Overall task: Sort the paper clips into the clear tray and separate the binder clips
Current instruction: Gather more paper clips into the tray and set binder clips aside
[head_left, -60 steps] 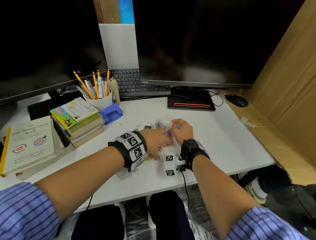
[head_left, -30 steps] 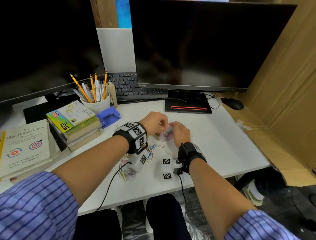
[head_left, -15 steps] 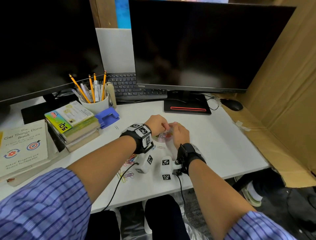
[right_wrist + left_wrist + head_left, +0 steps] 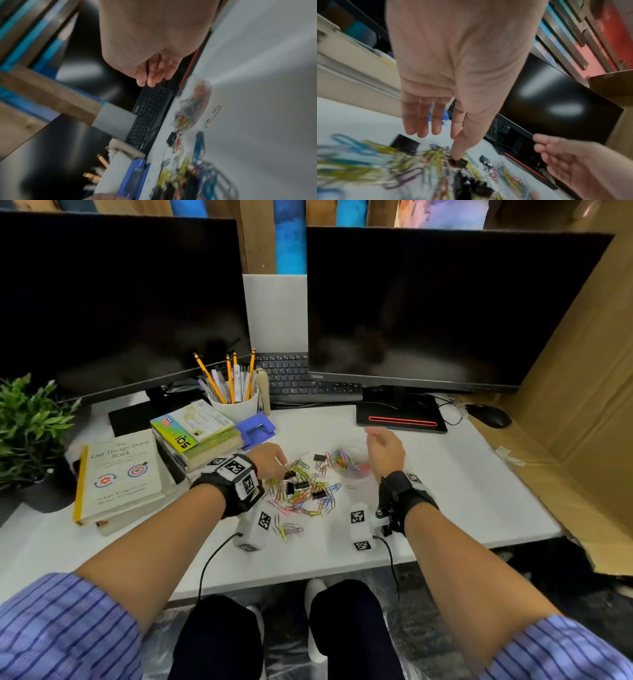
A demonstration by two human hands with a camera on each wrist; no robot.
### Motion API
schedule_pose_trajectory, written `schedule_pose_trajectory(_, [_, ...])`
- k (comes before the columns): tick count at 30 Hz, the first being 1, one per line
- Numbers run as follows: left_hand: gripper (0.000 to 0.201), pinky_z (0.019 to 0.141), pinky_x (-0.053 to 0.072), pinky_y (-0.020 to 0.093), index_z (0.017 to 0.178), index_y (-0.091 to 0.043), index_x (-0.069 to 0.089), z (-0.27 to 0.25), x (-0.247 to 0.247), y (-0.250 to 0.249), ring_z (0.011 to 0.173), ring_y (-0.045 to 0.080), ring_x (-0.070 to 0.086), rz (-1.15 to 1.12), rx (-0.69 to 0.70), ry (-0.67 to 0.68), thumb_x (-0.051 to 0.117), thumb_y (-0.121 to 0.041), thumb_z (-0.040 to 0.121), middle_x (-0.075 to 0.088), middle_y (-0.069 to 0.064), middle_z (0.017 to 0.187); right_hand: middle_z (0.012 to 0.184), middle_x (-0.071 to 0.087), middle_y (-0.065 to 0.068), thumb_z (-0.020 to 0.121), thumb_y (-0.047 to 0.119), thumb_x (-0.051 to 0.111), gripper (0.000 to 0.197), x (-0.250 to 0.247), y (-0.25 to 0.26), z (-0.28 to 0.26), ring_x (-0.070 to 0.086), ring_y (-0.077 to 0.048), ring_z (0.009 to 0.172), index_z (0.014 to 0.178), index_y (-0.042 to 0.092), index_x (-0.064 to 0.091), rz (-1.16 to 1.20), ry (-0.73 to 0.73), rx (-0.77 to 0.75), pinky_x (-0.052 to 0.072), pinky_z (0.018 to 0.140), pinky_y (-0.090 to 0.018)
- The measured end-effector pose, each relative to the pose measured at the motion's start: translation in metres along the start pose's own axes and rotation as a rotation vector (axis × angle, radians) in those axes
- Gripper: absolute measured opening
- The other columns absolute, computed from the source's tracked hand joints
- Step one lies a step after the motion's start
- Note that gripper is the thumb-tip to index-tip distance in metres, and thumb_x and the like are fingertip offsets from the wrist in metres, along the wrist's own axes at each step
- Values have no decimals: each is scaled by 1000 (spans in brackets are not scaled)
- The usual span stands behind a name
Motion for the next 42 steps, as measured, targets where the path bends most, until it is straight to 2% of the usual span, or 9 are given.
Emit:
schedule_pose_trajectory(5, [51, 97, 43, 34, 132, -13, 47, -16, 5, 26, 122, 28, 50, 55, -45, 17, 67, -19, 85, 49, 11, 136, 95, 66, -6, 84, 2, 52, 25, 41, 35, -27, 60, -21, 87, 98, 14, 70, -101, 430, -51, 50, 88, -36])
schedule_pose_trajectory(9, [53, 95, 44, 34, 130, -11, 49, -24, 15, 20, 119, 29, 50, 98, 17, -9, 70, -15, 81, 47, 14, 133, 123, 61, -11, 86, 10, 58, 31, 62, 37, -51, 58, -27, 112, 116, 5, 64, -768, 757, -84, 50, 95, -35])
schedule_pose_trajectory(15, [77, 103, 43, 40, 135, -11, 41, -23, 31, 19, 122, 31, 48, 169, -9, 30, 79, -34, 72, 42, 13, 133, 105, 57, -4, 78, 6, 64, 32, 74, 39, -73, 53, -16, 89, 110, 12, 62, -650, 808, -267, 41, 71, -21])
schedule_pose_trajectory(18, [69, 103, 43, 40, 131, -11, 46, -21, 33, 15, 120, 31, 49, 187, 30, 36, 79, -28, 73, 43, 13, 133, 100, 61, -3, 77, 6, 67, 29, 84, 35, -80, 55, -15, 87, 106, 11, 65, -649, 853, -298, 41, 63, -12])
schedule_pose_trajectory(22, [73, 100, 45, 41, 130, -10, 43, -17, 33, 14, 119, 32, 49, 189, -1, 19, 81, -28, 70, 42, 14, 132, 120, 57, -14, 82, 7, 55, 29, 88, 34, -60, 56, -29, 109, 110, 8, 63, -710, 610, -229, 49, 91, -34])
schedule_pose_trajectory(26, [90, 104, 41, 41, 136, -7, 35, -10, 34, 15, 126, 32, 43, 220, -55, -18, 81, -43, 67, 38, 15, 136, 133, 47, -17, 91, 25, 47, 43, 99, 28, -57, 48, -35, 122, 127, 1, 51, -982, 675, -159, 44, 101, -42])
schedule_pose_trajectory(34, [37, 90, 48, 33, 109, -3, 62, 2, 25, 18, 114, 30, 57, 239, -13, -93, 72, -24, 81, 62, 15, 123, 133, 57, -9, 90, 7, 50, 36, 100, 41, -60, 54, -26, 120, 124, 10, 62, -918, 825, -213, 42, 100, -29])
schedule_pose_trajectory(39, [39, 93, 50, 36, 112, -1, 63, 9, 25, 16, 112, 30, 58, 236, 16, -111, 73, -18, 78, 63, 15, 119, 109, 68, -8, 87, 13, 55, 26, 102, 42, -59, 59, -20, 86, 108, 8, 70, -833, 870, -136, 48, 66, -23])
schedule_pose_trajectory(42, [40, 95, 50, 36, 112, 0, 63, 13, 25, 14, 112, 30, 58, 246, 18, -102, 72, -20, 79, 63, 15, 119, 102, 67, -10, 82, 23, 66, 28, 108, 43, -63, 55, -19, 83, 104, 7, 70, -855, 856, -167, 41, 64, -22])
Point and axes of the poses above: each hand's wrist, its own z-axis towards the middle knuckle, its own x-axis out of the palm, y = z × x, the point moved 4 cm from there along z, towards the middle knuckle
